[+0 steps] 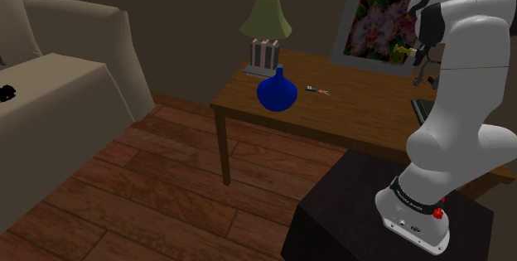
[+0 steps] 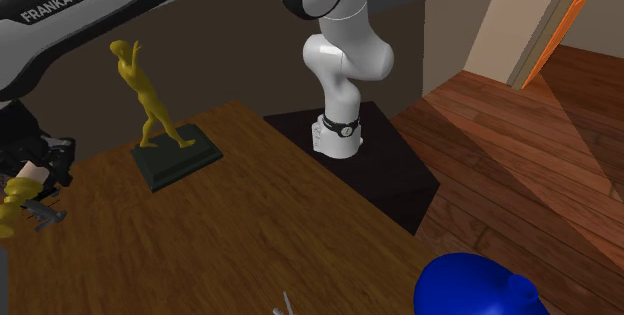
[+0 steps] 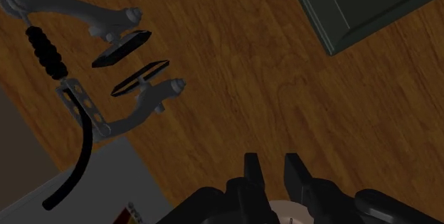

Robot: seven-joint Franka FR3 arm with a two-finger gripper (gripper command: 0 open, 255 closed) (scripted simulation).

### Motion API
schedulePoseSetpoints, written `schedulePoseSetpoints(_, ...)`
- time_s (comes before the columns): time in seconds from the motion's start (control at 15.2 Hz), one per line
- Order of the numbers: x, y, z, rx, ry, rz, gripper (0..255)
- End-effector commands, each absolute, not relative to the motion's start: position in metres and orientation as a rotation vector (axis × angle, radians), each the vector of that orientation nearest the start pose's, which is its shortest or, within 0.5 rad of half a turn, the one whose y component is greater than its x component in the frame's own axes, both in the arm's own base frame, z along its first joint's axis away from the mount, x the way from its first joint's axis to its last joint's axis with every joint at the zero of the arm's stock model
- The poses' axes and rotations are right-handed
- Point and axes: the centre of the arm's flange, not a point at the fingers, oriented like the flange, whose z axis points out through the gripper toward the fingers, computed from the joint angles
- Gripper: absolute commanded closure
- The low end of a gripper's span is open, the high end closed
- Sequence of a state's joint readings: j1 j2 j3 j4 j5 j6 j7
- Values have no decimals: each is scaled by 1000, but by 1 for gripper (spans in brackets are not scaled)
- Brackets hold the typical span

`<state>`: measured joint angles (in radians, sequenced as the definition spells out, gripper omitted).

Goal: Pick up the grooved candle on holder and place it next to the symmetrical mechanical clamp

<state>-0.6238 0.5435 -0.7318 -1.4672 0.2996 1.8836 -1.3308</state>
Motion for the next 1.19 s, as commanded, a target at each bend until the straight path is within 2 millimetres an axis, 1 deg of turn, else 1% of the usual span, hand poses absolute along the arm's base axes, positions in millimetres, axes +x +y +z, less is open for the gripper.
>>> schedulePoseSetpoints(0.0,252,-637,416,-3168,65,99,255)
schedulePoseSetpoints(0.66,252,-637,364,-3168,65,99,255)
schedulePoseSetpoints(1.12,252,-637,364,-3168,65,99,255)
